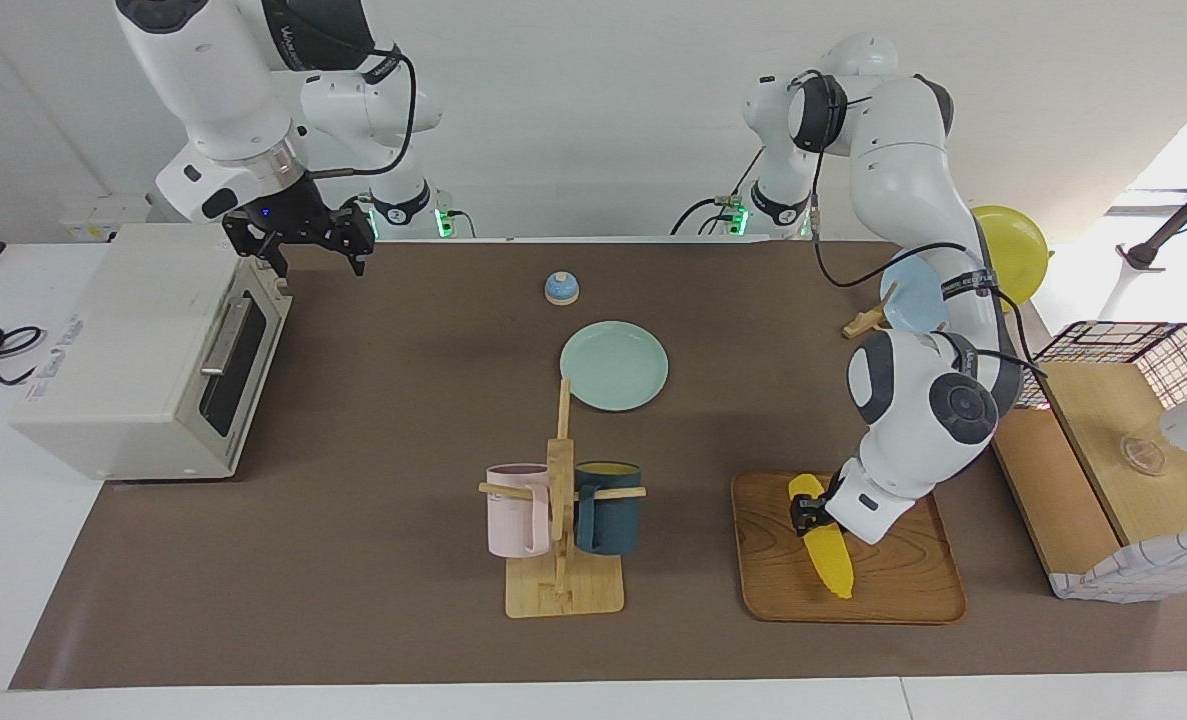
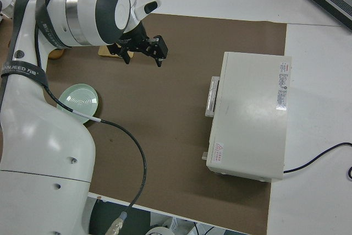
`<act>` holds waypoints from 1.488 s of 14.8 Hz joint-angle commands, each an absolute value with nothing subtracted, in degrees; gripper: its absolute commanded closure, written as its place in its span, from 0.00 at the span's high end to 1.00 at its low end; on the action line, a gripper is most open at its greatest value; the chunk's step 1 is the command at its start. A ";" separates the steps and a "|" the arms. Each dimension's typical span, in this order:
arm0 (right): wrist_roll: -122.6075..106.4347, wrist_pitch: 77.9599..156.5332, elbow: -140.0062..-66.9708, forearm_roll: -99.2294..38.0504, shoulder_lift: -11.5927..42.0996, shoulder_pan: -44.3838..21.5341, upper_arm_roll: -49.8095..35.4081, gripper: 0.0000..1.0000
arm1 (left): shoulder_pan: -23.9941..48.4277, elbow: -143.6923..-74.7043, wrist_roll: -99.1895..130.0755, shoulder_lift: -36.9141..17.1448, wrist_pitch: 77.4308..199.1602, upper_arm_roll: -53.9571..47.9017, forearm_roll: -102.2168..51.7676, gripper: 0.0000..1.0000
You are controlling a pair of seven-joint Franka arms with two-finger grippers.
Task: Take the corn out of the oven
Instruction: 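Carry the yellow corn with the left gripper onto the wooden tray, then release the corn and raise the left gripper away from the tray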
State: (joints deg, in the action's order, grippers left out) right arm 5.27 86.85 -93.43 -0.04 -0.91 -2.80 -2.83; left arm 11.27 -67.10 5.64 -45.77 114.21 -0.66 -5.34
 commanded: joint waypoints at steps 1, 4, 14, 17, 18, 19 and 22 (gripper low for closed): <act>5.63 85.69 -91.76 -1.14 0.61 -3.34 -1.93 1.00 | 10.99 -64.86 4.75 -47.29 114.26 -1.05 -2.55 0.00; 5.62 85.87 -91.76 -0.97 0.62 -3.34 -1.85 1.00 | 10.99 -64.95 3.09 -47.20 114.34 -0.97 -2.20 0.10; 5.45 86.92 -91.41 -0.44 0.53 0.79 -1.67 1.00 | 8.79 -68.36 3.34 -34.66 106.27 -0.62 -4.39 1.00; 5.54 87.27 -91.41 -1.32 0.61 0.97 -1.67 1.00 | 8.35 -74.52 3.69 -25.60 102.06 0.26 -3.96 1.00; 5.54 87.36 -91.41 -1.32 0.62 0.97 -1.67 1.00 | 8.35 -75.58 3.78 -23.05 99.69 0.70 -3.87 1.00; 5.54 87.45 -91.41 -0.97 0.62 0.97 -1.67 1.00 | 8.35 -75.76 3.69 -21.11 97.14 1.14 -3.78 1.00; 5.36 88.86 -91.41 -1.23 0.62 0.97 -1.67 1.00 | 8.09 -77.86 3.69 -14.35 89.58 1.49 -3.78 1.00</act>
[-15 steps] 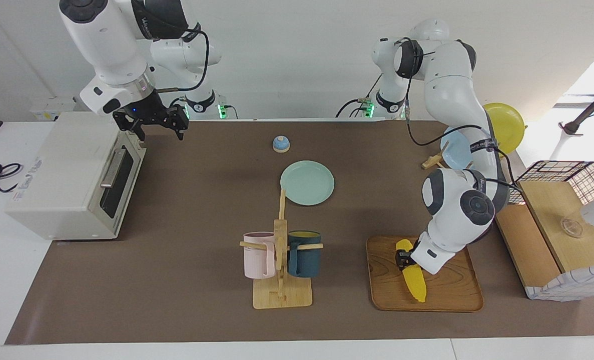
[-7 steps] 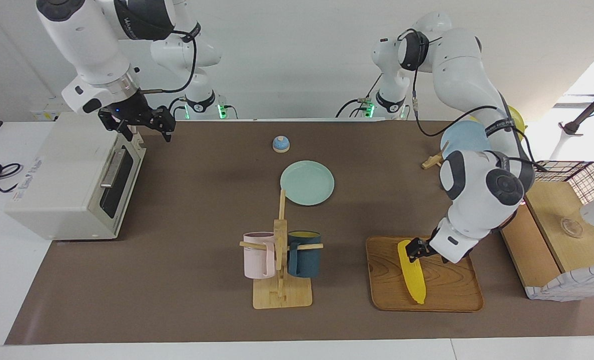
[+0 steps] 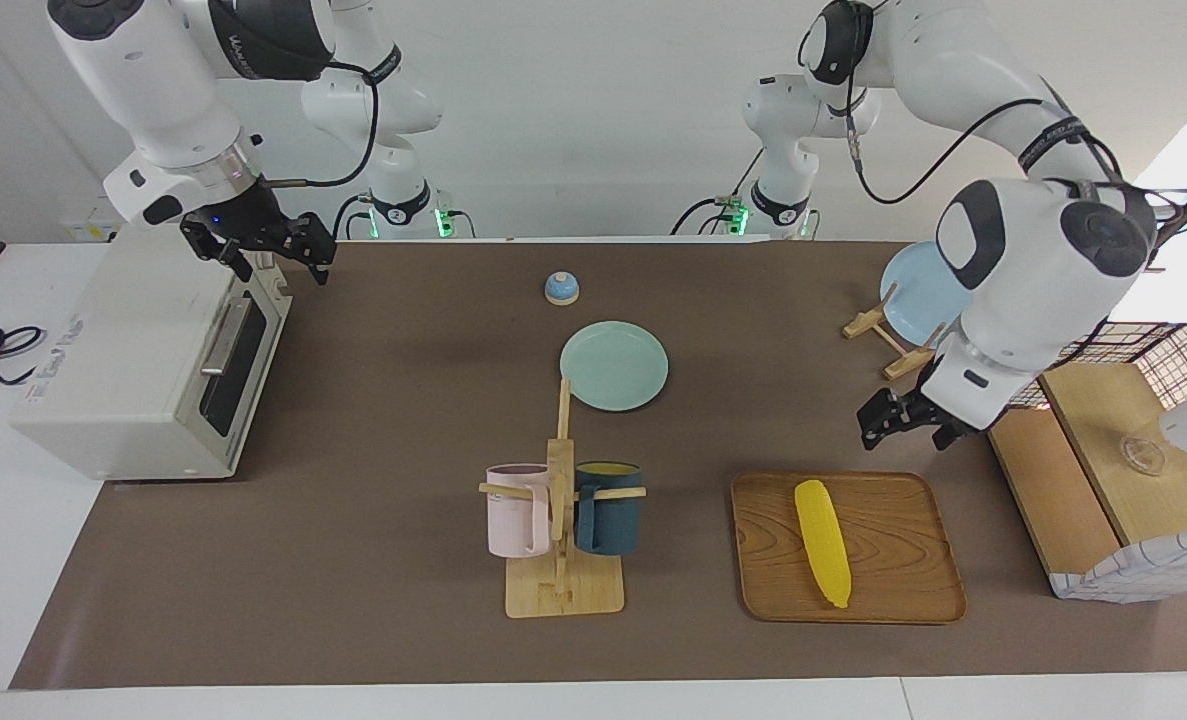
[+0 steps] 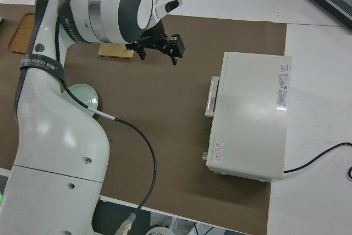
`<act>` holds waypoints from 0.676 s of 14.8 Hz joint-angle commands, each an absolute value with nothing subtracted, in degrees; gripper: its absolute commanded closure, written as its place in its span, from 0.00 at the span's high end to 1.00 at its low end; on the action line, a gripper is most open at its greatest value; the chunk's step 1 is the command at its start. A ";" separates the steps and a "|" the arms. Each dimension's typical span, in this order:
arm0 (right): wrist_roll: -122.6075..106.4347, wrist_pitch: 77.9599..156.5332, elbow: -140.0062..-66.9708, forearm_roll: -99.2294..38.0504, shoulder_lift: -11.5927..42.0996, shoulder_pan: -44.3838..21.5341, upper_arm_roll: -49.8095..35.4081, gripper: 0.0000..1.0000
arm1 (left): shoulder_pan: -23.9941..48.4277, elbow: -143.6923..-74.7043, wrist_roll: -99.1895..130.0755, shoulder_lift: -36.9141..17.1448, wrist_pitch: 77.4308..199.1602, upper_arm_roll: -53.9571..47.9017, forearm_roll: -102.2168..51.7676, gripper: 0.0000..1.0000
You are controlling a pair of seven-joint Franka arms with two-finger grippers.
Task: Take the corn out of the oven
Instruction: 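Release the corn and raise the left gripper away from the tray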
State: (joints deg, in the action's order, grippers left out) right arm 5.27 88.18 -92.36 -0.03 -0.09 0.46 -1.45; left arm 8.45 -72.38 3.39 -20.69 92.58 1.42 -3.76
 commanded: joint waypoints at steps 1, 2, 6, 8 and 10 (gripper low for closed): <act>5.27 88.86 -91.41 -1.23 0.53 0.97 -1.67 1.00 | 7.48 -80.31 3.60 -11.11 88.26 1.49 -3.52 1.00; 5.27 88.86 -91.41 -1.23 0.53 0.97 -1.67 1.00 | 7.21 -83.46 3.60 -7.77 87.98 1.49 -3.17 1.00; 5.27 88.95 -91.41 -1.23 0.53 0.97 -1.67 1.00 | 6.15 -94.11 3.60 1.13 88.33 1.49 -2.90 1.00; 5.27 88.86 -91.41 -1.23 0.53 0.97 -1.67 1.00 | 6.24 -95.80 3.26 1.93 89.12 1.49 -2.90 1.00; 5.27 88.86 -91.41 -1.23 0.53 0.97 -1.67 1.00 | 6.41 -95.80 2.99 1.85 89.56 1.41 -1.94 1.00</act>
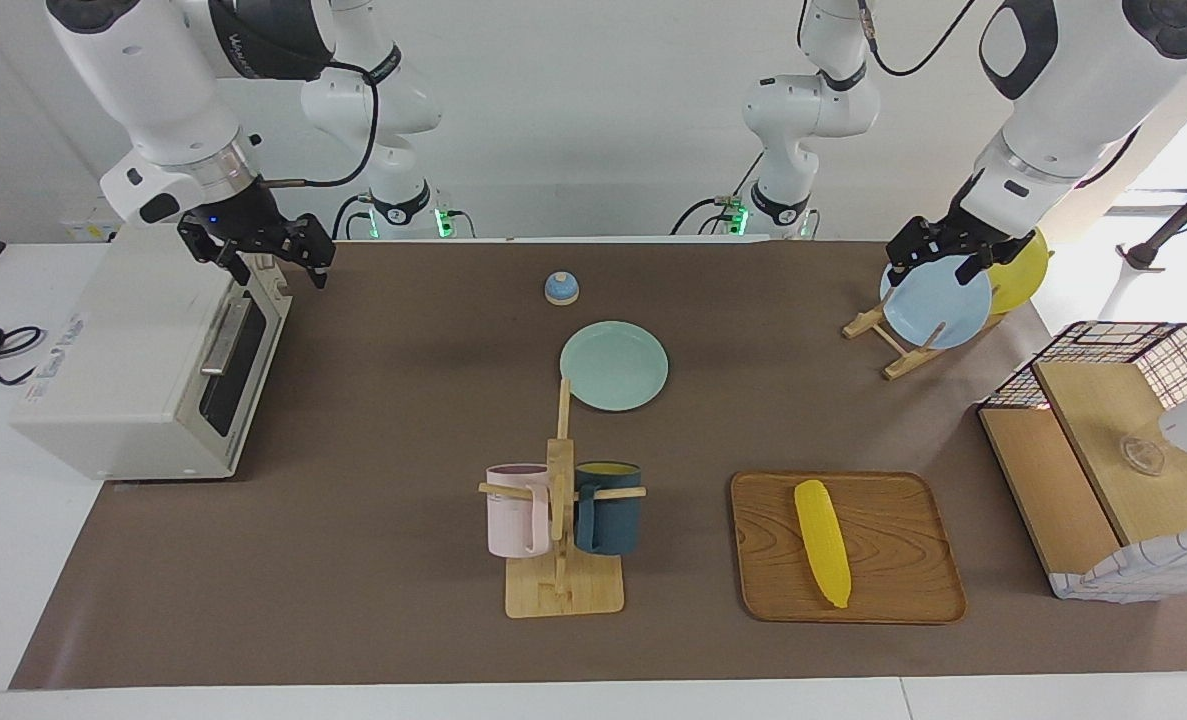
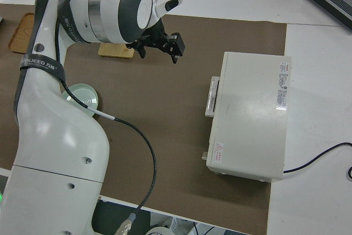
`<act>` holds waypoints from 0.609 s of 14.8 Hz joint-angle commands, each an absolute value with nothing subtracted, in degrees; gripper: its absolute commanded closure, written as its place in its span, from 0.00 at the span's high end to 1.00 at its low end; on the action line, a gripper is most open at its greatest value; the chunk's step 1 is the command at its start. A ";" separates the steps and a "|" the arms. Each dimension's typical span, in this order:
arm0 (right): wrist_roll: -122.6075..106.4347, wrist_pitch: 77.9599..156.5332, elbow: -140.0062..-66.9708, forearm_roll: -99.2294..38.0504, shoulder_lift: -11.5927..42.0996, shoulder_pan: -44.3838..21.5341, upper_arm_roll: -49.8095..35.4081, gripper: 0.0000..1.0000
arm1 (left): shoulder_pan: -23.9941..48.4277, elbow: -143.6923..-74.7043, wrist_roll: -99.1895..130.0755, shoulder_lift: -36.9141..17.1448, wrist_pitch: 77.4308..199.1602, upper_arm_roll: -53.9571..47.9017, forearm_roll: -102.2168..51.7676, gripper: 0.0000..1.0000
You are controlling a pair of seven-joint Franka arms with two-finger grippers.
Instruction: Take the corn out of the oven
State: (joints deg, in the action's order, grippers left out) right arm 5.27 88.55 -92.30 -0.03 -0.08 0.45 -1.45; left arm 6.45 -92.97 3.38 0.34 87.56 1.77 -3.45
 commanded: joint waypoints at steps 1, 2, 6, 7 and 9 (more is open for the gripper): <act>5.27 88.86 -91.41 -1.23 0.53 0.97 -1.67 1.00 | 6.50 -95.80 2.81 1.93 89.39 1.41 -1.06 1.00; 5.27 88.86 -91.41 -1.23 0.53 0.97 -1.67 1.00 | 6.33 -95.63 2.64 1.85 89.21 1.41 -0.97 1.00; 5.27 88.95 -91.41 -1.14 0.62 0.97 -1.67 1.00 | 5.89 -94.57 2.46 1.06 88.86 0.62 -1.14 1.00; 5.27 88.95 -91.41 -1.14 0.53 0.97 -1.67 1.00 | 5.45 -94.31 2.46 0.79 89.03 0.27 -1.23 1.00; 5.27 88.95 -91.41 -1.14 0.61 0.97 -1.67 1.00 | 4.49 -93.87 2.46 0.26 88.86 -0.88 -1.23 1.00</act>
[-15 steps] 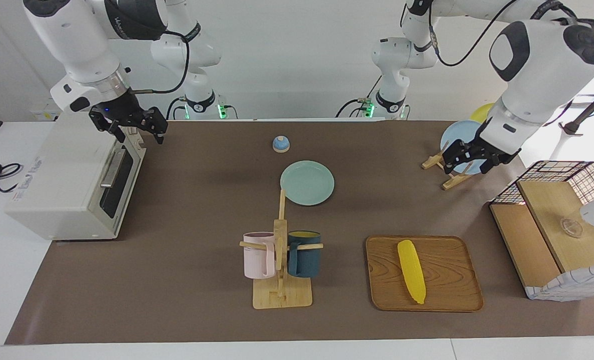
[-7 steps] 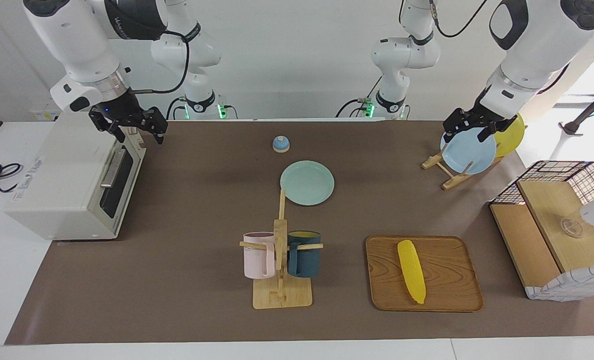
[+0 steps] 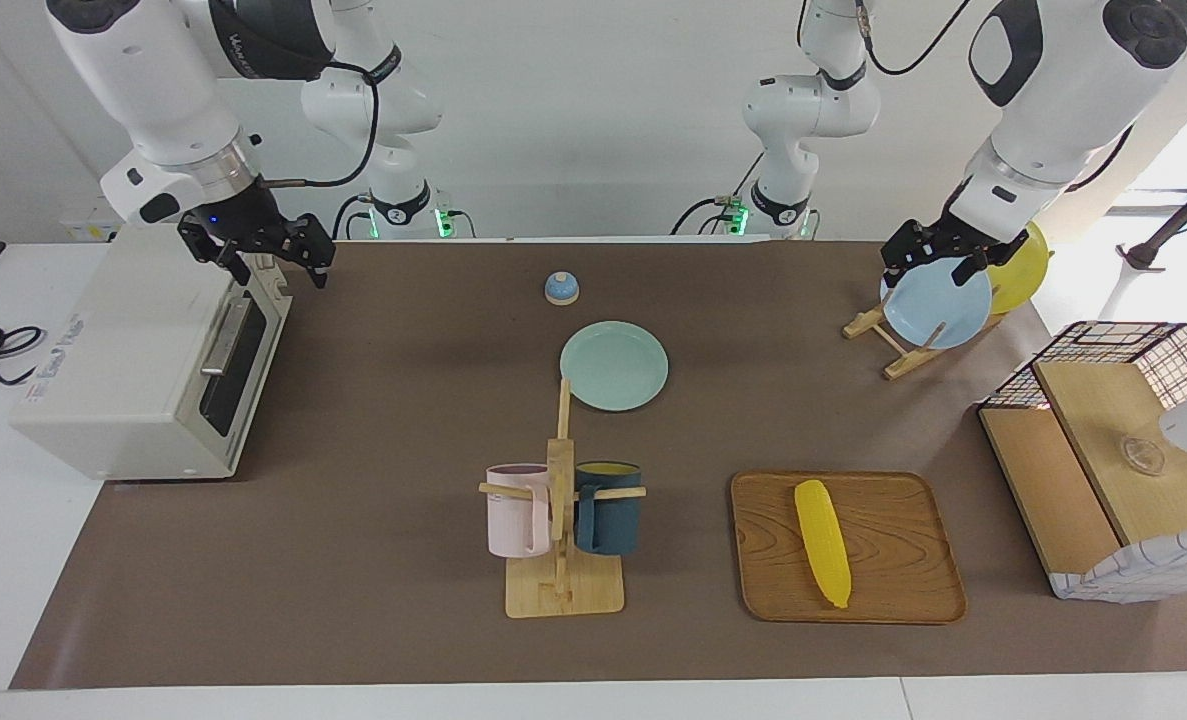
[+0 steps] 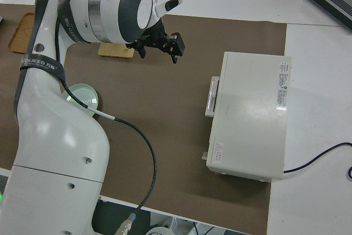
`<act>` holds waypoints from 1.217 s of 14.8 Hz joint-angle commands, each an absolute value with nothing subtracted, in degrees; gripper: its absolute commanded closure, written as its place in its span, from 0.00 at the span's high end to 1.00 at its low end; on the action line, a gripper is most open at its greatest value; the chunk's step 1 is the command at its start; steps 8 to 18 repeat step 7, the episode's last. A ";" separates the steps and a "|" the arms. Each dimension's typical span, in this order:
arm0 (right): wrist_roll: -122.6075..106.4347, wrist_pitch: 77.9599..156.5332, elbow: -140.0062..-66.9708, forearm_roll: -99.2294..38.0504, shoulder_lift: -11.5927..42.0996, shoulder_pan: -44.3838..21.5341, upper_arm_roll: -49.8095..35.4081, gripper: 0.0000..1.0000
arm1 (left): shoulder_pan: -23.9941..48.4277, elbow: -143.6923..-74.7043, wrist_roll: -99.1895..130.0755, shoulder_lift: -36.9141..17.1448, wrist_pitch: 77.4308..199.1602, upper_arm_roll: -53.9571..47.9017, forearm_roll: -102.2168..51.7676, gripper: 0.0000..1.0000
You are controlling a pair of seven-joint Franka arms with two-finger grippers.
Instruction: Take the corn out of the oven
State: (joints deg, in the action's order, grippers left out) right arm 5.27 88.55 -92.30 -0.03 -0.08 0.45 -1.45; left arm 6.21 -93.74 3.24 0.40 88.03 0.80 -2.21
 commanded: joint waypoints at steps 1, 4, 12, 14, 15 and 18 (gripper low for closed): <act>5.27 88.95 -91.41 -1.14 0.53 0.97 -1.67 1.00 | 4.31 -93.95 2.46 0.26 89.29 -0.97 -1.32 1.00; 5.27 88.95 -91.41 -1.05 0.53 0.88 -1.67 1.00 | 4.31 -93.96 2.46 0.26 89.65 -0.97 -1.32 1.00; 5.27 88.95 -91.41 -1.14 0.53 0.88 -1.67 1.00 | 4.83 -94.13 2.46 0.18 89.74 -0.79 -1.05 1.00; 5.27 88.95 -91.41 -1.14 0.53 0.88 -1.67 1.00 | 4.83 -94.13 2.46 0.18 89.74 -0.79 -1.05 1.00; 5.27 88.95 -91.41 -1.14 0.53 0.88 -1.67 1.00 | 4.83 -94.13 2.46 0.18 89.74 -0.79 -1.05 1.00; 5.27 88.95 -91.41 -1.14 0.53 0.88 -1.67 1.00 | 4.83 -94.13 2.46 0.18 89.74 -0.79 -1.05 1.00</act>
